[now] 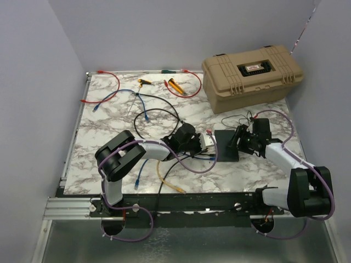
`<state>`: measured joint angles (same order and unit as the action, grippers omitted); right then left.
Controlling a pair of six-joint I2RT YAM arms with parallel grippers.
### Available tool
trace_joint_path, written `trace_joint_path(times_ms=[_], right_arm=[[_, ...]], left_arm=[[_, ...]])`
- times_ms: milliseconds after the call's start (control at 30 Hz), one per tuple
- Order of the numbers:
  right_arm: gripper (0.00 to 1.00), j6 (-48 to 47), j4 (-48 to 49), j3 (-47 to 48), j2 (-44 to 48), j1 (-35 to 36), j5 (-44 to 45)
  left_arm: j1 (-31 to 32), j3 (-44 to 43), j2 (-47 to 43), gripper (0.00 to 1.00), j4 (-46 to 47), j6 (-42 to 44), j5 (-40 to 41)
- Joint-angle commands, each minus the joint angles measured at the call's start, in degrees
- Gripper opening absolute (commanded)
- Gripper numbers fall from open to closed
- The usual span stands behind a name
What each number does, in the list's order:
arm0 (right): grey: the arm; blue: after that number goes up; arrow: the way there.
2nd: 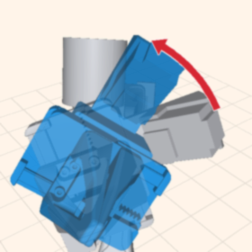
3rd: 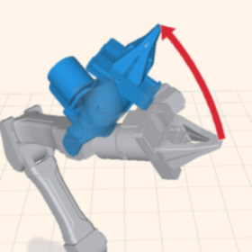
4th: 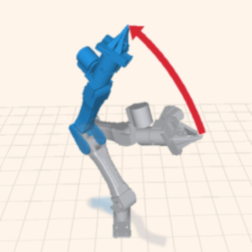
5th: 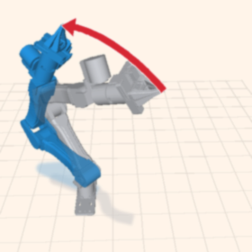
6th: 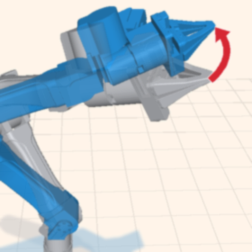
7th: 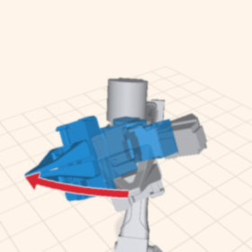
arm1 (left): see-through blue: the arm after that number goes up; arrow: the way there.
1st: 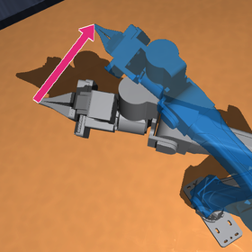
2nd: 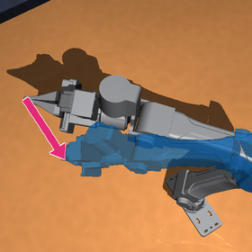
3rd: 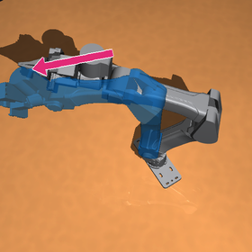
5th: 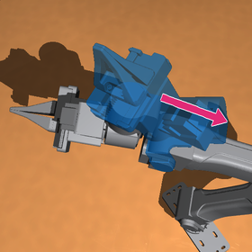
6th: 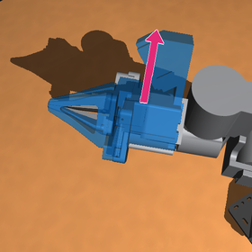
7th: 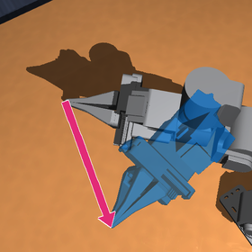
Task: Insert the plug into the switch port
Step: Insert the connector into the switch port.
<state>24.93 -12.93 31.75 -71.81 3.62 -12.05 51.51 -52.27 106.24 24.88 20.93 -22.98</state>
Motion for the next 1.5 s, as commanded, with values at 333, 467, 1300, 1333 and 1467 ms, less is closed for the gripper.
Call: trace_joint_path(times_ms=[333, 467, 1300, 1333, 1467], right_arm=[[0.62, -3.86, 3.38, -0.64, -2.28, -0.40, -10.89], [0.61, -3.64, 3.86, -0.62, -2.17, -0.37, -12.02], [0.67, 0.14, 3.73, -2.72, 1.98, -0.37, -4.36], [0.67, 0.12, 3.48, -3.12, 2.22, -0.39, -4.73], [0.66, 1.01, 4.01, -5.67, 2.72, -0.37, -7.61]], left_arm=[[0.23, 4.25, -0.56, 0.00, 4.33, -2.58, -3.78], [0.20, 4.70, -0.60, 0.00, 4.90, -3.44, -4.40], [0.22, 3.07, 2.08, 0.00, 4.04, -4.85, -5.20], [0.23, 2.91, 2.27, 0.00, 3.89, -4.89, -5.07], [0.18, 2.45, 2.40, 0.00, 3.68, -5.32, -5.66]])
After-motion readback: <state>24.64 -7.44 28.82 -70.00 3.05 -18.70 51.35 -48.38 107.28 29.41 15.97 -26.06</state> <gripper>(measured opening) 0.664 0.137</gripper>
